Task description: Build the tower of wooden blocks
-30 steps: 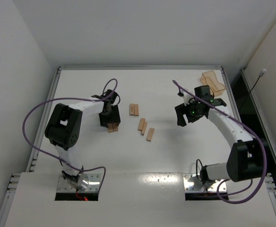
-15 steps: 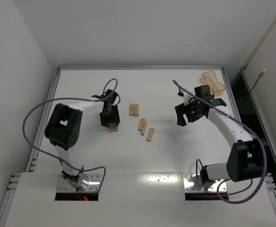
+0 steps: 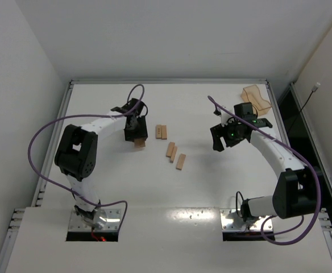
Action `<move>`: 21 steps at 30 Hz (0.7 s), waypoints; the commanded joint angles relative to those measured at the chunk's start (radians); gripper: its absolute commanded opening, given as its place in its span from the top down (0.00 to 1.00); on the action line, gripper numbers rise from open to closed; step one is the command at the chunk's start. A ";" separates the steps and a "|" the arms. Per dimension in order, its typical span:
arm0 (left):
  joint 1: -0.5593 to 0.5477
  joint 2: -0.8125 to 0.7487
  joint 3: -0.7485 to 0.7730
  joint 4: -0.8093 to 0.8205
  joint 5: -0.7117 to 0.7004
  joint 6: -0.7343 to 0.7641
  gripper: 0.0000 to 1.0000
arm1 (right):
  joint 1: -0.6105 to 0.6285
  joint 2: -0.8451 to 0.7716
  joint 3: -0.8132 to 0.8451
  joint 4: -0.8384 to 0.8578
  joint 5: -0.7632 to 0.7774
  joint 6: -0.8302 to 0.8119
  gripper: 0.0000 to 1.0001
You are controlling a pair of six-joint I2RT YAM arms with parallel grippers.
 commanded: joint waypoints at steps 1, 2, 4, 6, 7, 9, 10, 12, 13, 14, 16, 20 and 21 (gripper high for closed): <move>-0.051 -0.054 0.085 -0.003 -0.030 0.019 1.00 | 0.002 -0.021 0.023 0.030 -0.019 0.006 0.29; -0.060 -0.054 0.102 -0.003 -0.030 0.019 1.00 | 0.002 -0.030 0.014 0.030 -0.019 0.006 0.29; -0.077 -0.032 0.157 -0.012 -0.053 0.019 1.00 | 0.002 -0.030 0.014 0.030 -0.019 0.006 0.29; -0.090 -0.019 0.191 -0.012 -0.066 0.019 1.00 | 0.002 -0.030 0.014 0.030 -0.019 0.015 0.29; -0.102 -0.009 0.228 -0.012 -0.066 0.019 1.00 | 0.002 -0.030 0.014 0.030 -0.019 0.015 0.29; -0.114 0.029 0.265 -0.024 -0.075 0.019 1.00 | 0.002 -0.039 0.014 0.030 -0.019 0.015 0.29; -0.125 0.041 0.294 -0.024 -0.075 0.019 1.00 | -0.007 -0.039 0.014 0.030 -0.019 0.015 0.29; -0.134 0.084 0.325 -0.035 -0.075 0.019 1.00 | -0.007 -0.048 0.014 0.030 -0.008 0.015 0.29; -0.134 0.098 0.355 -0.035 -0.075 0.019 1.00 | -0.007 -0.049 0.014 0.030 -0.008 0.015 0.29; -0.143 0.110 0.367 -0.035 -0.075 0.010 1.00 | -0.007 -0.049 0.014 0.030 -0.008 0.015 0.29; -0.143 0.144 0.392 -0.035 -0.075 0.010 1.00 | -0.007 -0.059 0.014 0.020 0.001 0.015 0.29; -0.143 0.184 0.403 -0.035 -0.075 0.010 1.00 | -0.007 -0.070 -0.004 0.020 0.001 0.015 0.29; -0.152 0.184 0.403 -0.035 -0.075 0.010 1.00 | -0.007 -0.070 -0.004 0.020 0.001 0.015 0.29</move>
